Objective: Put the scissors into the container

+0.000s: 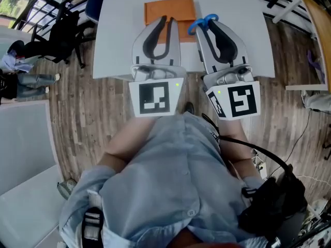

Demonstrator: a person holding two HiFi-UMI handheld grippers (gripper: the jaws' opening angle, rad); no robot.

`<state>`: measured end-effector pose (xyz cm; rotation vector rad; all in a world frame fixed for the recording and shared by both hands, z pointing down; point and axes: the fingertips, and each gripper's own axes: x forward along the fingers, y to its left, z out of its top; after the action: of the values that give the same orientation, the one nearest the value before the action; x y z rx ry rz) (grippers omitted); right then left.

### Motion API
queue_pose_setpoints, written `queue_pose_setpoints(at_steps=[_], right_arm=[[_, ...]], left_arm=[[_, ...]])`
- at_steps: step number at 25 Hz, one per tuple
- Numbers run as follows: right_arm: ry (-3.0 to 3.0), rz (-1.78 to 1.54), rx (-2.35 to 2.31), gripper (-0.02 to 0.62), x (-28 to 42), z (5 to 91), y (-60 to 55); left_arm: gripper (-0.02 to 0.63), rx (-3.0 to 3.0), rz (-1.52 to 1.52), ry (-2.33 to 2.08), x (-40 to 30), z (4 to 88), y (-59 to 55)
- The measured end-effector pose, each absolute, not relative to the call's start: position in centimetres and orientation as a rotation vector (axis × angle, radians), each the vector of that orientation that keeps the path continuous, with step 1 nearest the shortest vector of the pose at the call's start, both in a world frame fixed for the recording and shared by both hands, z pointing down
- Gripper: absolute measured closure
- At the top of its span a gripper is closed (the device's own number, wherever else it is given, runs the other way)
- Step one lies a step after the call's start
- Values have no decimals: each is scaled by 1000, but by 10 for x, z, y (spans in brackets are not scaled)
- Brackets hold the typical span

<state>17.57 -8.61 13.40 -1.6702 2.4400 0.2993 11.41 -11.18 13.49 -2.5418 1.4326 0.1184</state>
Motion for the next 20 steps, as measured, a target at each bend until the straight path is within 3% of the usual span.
queue_pose_setpoints(at_steps=[11, 20], right_arm=[[2548, 331, -1560, 512, 154, 134, -145], [2655, 219, -1606, 512, 152, 183, -203]], left_arm=[[561, -2472, 144, 1580, 85, 136, -168], [561, -2529, 57, 1632, 78, 175, -228]])
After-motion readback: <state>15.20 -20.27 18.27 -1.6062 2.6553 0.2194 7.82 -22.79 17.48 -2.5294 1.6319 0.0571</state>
